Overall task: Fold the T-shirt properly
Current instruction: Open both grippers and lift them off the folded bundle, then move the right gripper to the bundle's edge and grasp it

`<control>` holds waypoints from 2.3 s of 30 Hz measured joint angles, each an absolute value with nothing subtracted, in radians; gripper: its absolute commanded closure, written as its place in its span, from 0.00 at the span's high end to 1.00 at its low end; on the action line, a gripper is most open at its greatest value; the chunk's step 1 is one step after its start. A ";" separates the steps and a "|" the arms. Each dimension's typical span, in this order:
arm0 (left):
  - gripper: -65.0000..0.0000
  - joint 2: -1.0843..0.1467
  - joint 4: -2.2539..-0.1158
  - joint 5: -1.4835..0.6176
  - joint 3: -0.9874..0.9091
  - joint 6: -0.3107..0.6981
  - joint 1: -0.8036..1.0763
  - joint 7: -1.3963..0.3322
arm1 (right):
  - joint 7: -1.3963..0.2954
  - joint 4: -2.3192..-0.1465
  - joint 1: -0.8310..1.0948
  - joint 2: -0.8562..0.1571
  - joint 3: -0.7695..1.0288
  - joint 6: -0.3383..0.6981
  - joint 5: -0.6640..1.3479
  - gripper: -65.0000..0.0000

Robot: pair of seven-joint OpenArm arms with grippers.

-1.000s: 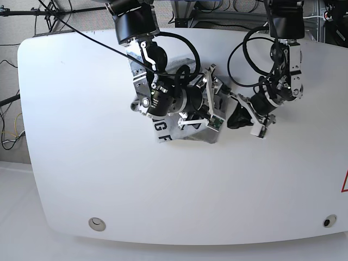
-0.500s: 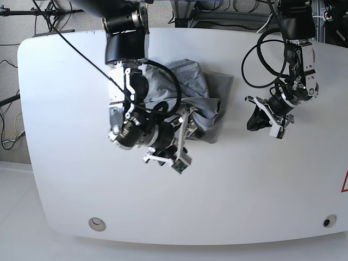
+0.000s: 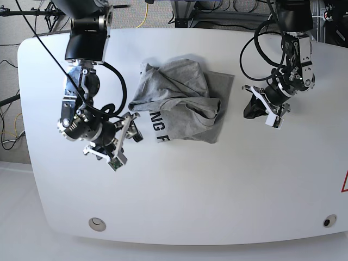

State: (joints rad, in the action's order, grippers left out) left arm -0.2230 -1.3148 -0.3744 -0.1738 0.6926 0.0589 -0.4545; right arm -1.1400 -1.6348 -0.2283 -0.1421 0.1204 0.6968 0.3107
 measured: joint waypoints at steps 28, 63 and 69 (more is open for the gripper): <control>0.00 -0.225 -1.314 -0.375 -0.094 0.693 0.064 -0.449 | -1.241 -1.661 -0.155 -0.205 0.326 0.696 0.320 0.59; 0.00 -0.195 -1.198 -0.420 -0.096 0.704 0.022 -0.393 | -1.415 -1.930 -0.010 -0.010 0.237 0.696 0.319 0.59; 0.00 -0.195 -1.198 -0.420 -0.096 0.705 0.022 -0.393 | -1.413 -1.930 -0.012 -0.011 0.238 0.696 0.319 0.59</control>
